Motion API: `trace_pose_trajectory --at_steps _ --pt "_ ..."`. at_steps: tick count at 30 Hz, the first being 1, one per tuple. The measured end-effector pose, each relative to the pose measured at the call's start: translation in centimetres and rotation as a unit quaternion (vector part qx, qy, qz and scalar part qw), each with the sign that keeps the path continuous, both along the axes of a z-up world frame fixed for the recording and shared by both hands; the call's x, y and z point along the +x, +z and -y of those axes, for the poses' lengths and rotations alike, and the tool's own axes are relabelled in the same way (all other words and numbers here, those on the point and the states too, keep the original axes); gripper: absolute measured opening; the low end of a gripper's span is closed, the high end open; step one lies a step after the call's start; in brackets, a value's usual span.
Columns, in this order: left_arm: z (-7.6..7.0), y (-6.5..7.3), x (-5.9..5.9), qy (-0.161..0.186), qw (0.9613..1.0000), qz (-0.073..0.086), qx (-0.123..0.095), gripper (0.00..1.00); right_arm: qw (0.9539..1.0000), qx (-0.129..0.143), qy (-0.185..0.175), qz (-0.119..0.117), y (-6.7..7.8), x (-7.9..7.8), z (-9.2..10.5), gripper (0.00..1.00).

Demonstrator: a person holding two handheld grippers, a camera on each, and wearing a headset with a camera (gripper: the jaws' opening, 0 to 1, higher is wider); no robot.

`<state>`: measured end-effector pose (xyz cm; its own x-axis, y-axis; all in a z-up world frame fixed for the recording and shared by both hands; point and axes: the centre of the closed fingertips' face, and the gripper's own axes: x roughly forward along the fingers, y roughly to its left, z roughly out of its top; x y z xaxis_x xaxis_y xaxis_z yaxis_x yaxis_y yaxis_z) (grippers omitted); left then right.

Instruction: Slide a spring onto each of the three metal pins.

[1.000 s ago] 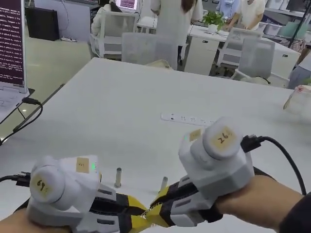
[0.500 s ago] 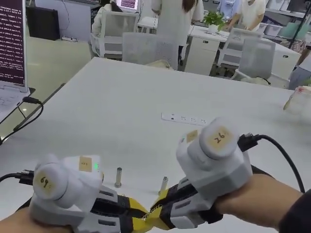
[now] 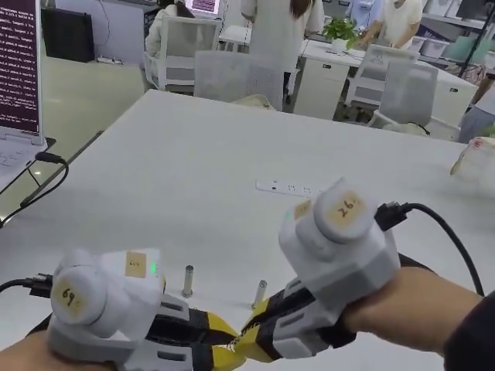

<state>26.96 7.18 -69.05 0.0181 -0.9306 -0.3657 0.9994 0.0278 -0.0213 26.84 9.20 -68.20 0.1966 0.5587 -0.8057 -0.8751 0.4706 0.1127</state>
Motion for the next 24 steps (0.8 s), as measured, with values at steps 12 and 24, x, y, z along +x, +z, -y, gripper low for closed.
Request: trace_pose_trajectory --at_steps 12,24 --pt "0.15 0.54 0.03 0.008 0.9998 -0.006 -0.019 0.19 1.0 -0.009 0.003 0.001 0.2 0.13 0.19 0.08" --pt "0.33 0.78 0.03 0.021 0.999 -0.029 -0.027 0.54 0.9999 -0.013 -0.002 0.006 0.53 0.52 0.89 0.08"
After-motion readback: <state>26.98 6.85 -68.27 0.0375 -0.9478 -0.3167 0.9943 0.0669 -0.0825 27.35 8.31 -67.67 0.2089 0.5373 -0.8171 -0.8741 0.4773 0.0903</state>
